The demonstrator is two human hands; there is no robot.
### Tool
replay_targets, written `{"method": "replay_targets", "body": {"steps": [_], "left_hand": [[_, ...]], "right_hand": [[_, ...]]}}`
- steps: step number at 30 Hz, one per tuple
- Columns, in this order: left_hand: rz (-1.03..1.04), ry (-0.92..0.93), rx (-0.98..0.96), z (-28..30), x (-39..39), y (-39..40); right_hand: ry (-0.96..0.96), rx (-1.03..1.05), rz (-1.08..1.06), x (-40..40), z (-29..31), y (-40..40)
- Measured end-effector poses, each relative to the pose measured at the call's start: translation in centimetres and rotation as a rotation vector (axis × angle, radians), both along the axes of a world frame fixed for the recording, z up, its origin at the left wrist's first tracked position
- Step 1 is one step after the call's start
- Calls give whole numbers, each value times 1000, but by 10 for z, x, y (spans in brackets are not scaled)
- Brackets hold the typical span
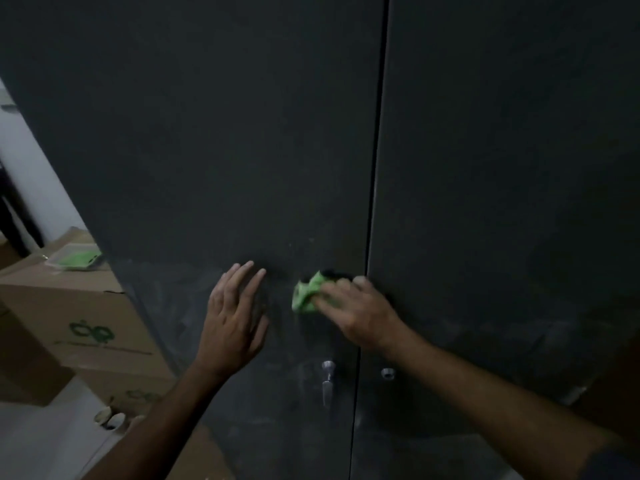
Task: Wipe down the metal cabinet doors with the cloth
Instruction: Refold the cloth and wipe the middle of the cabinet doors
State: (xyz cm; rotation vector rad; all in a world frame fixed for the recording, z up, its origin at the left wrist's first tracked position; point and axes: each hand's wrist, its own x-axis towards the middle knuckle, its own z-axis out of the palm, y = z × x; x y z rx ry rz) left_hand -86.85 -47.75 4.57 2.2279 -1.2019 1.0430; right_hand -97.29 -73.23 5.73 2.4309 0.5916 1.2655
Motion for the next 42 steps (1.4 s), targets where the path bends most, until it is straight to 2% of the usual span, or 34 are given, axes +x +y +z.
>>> {"method": "replay_targets", "body": {"steps": [1, 3, 5, 7, 8, 9, 10, 12, 14, 16, 19, 21, 22, 25, 26, 28, 31, 33, 34, 37, 38, 40, 42], "left_hand": [[22, 8, -14, -5, 2, 6], [78, 26, -58, -13, 7, 17], [122, 63, -89, -21, 13, 29], [146, 100, -102, -29, 19, 38], [149, 118, -104, -32, 21, 40], [146, 133, -105, -35, 23, 42], [140, 145, -102, -38, 26, 44], [120, 163, -81, -43, 33, 49], [93, 173, -56, -48, 38, 53], [87, 165, -42, -50, 40, 56], [85, 182, -44, -54, 39, 57], [79, 201, -48, -54, 39, 55], [78, 206, -51, -54, 39, 54], [82, 204, -43, -53, 37, 56], [82, 203, -46, -52, 36, 58], [101, 211, -66, -52, 35, 62], [148, 249, -115, -54, 33, 66], [184, 275, -133, -56, 34, 71], [200, 286, -144, -57, 35, 73], [225, 309, -138, -60, 40, 81], [226, 313, -125, -61, 41, 82], [230, 311, -101, -63, 45, 87], [221, 305, -80, -64, 48, 92]], "right_hand": [[118, -136, 15, -3, -15, -1], [205, -208, 22, -3, -4, -2], [48, -53, 9, 6, 35, 7], [-209, 226, -84, 18, 72, 19], [-283, 344, -104, 23, 75, 27], [-301, 367, -97, 27, 68, 36], [-229, 292, -73, 30, 49, 42], [52, -32, 2, 28, -6, 47], [226, -222, -4, 21, -24, 45], [158, -159, 27, 27, -2, 49], [-138, 191, -75, 40, 51, 59], [-247, 356, -90, 48, 53, 69], [-205, 302, -66, 51, 39, 73], [145, -148, 38, 46, -21, 79], [214, -208, 37, 45, -21, 78], [178, -141, 62, 52, 3, 81], [-88, 189, 4, 66, 61, 87], [-191, 306, 7, 74, 64, 94], [-173, 237, 29, 78, 48, 98], [135, -192, 127, 78, -24, 106], [214, -263, 117, 76, -28, 105], [227, -192, 144, 81, -9, 108], [95, 7, 133, 88, 32, 117]]}}
